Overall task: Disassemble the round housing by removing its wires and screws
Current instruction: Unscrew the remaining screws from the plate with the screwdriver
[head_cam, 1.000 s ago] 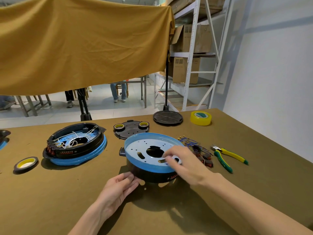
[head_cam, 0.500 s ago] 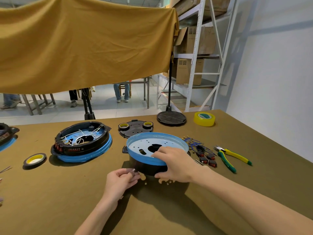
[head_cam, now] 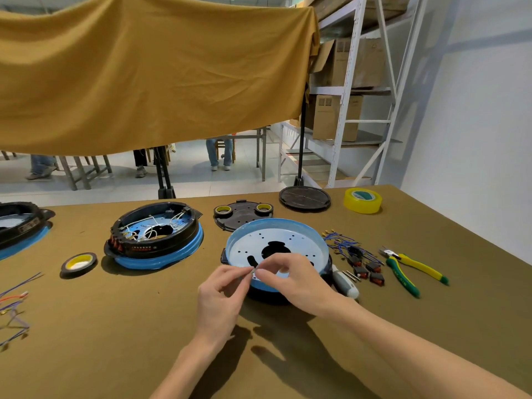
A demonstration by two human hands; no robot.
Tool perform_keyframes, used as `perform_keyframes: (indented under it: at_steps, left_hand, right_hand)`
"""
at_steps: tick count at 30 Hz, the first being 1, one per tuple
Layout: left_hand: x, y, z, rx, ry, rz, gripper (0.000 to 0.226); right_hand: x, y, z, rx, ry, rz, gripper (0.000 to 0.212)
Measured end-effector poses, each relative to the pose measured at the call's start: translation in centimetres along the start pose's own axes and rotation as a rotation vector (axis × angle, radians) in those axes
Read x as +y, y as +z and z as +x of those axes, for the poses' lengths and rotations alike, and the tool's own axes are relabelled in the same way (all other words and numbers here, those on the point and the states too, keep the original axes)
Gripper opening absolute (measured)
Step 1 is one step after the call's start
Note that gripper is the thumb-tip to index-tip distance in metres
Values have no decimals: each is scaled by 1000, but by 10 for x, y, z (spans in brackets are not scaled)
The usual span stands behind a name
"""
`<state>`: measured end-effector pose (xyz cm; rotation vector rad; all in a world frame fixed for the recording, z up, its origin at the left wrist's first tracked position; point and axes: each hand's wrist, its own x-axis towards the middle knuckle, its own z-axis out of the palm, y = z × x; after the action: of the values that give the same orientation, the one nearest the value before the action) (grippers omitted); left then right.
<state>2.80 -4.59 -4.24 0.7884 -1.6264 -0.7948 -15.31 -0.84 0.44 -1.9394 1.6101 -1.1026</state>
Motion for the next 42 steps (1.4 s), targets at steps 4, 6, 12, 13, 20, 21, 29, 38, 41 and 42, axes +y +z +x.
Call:
perform_keyframes:
  at_steps: [4, 6, 12, 13, 20, 21, 29, 38, 41, 42]
  left_hand:
    - [3, 7, 0, -23, 128, 58, 25]
    - [2, 10, 2, -41, 186, 107, 27]
    - [-10, 24, 5, -190, 293, 485, 22]
    - [-14, 24, 5, -199, 302, 509, 23]
    - [-28, 24, 3, -177, 285, 512, 30]
    - [-29, 25, 2, -173, 282, 502, 31]
    - [-35, 28, 1, -154, 292, 494, 35]
    - [-31, 25, 1, -165, 296, 475, 34]
    - [-26, 18, 1, -165, 334, 474, 31]
    - [-24, 16, 0, -166, 350, 483, 31]
  right_hand:
    - [-1, -4, -1, 36, 40, 118, 15]
    - [2, -8, -2, 31, 51, 127, 13]
    - [34, -41, -15, 348, 93, -29, 6]
    - [44, -50, -19, 401, 117, -66, 5]
    - [112, -102, -54, 357, 341, -424, 6]
    - [118, -107, -61, 318, 358, -480, 6]
    - [137, -121, -70, 164, 370, -740, 13]
    - [108, -103, -61, 284, 309, -503, 5]
    - [96, -83, -60, 124, 391, -738, 33]
    - [95, -79, -60, 70, 435, -822, 38]
